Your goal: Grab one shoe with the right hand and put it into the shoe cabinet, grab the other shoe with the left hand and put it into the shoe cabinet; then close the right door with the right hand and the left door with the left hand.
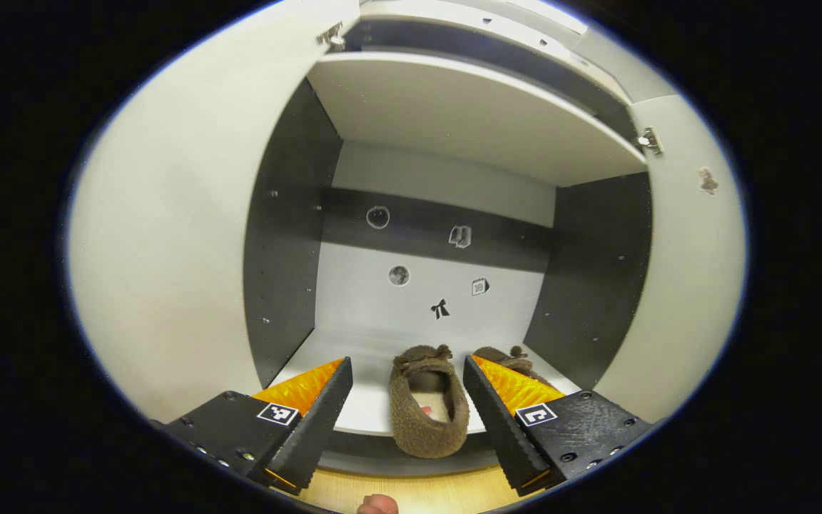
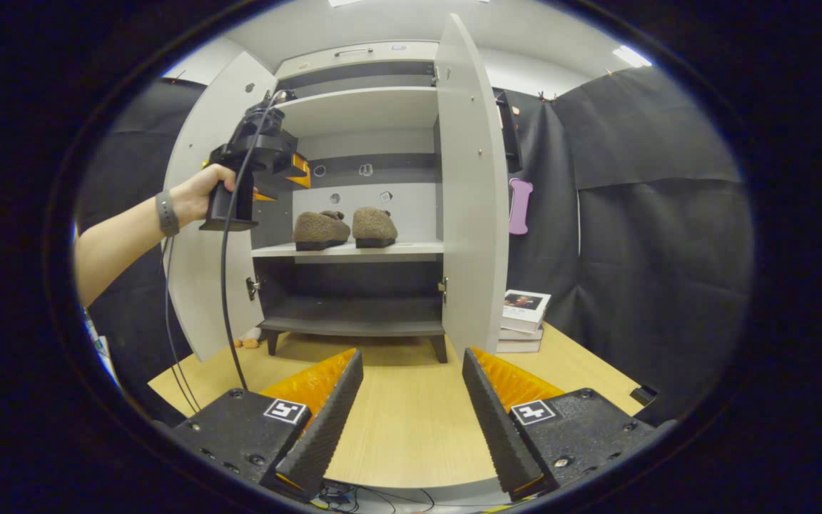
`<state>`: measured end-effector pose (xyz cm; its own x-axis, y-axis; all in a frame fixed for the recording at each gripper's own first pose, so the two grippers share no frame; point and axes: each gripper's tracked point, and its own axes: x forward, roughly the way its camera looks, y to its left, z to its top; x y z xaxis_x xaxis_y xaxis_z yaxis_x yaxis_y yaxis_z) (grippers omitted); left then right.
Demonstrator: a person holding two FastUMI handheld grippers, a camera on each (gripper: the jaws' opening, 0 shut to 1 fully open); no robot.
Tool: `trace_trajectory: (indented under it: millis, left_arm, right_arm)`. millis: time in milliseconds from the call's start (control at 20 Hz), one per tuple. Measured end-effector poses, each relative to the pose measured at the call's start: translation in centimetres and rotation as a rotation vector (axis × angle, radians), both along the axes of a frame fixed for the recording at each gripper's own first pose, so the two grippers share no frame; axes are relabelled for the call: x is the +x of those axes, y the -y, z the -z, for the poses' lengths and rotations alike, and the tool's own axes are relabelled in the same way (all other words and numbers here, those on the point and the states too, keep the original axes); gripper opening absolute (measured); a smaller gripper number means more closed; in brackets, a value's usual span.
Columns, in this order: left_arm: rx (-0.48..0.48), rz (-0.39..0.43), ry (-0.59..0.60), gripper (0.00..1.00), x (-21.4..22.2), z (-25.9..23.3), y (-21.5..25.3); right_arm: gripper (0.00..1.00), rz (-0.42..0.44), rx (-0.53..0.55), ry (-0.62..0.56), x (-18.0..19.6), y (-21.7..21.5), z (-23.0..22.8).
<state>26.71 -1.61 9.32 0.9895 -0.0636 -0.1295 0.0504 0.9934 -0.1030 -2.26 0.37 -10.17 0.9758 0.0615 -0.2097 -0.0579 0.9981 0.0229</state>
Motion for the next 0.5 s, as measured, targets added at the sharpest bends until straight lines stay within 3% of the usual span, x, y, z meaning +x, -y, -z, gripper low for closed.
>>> trace_trajectory:
  millis: [200,350,500]
  left_arm:
    - [0.011,0.04,0.068,0.95,-7.1,1.9,0.2]
    - [0.051,-0.001,0.096,0.95,-12.5,5.0,-0.6]
    - [0.024,-0.028,0.094,0.95,-16.8,7.1,-1.1]
  right_arm:
    - [0.89,-0.022,-0.013,-0.002,-0.3,-0.6,0.2]
    - [0.89,-0.044,-0.006,-0.022,-0.5,-1.3,1.0]
    - [0.89,-0.051,-0.028,-0.003,-0.6,-1.7,0.7]
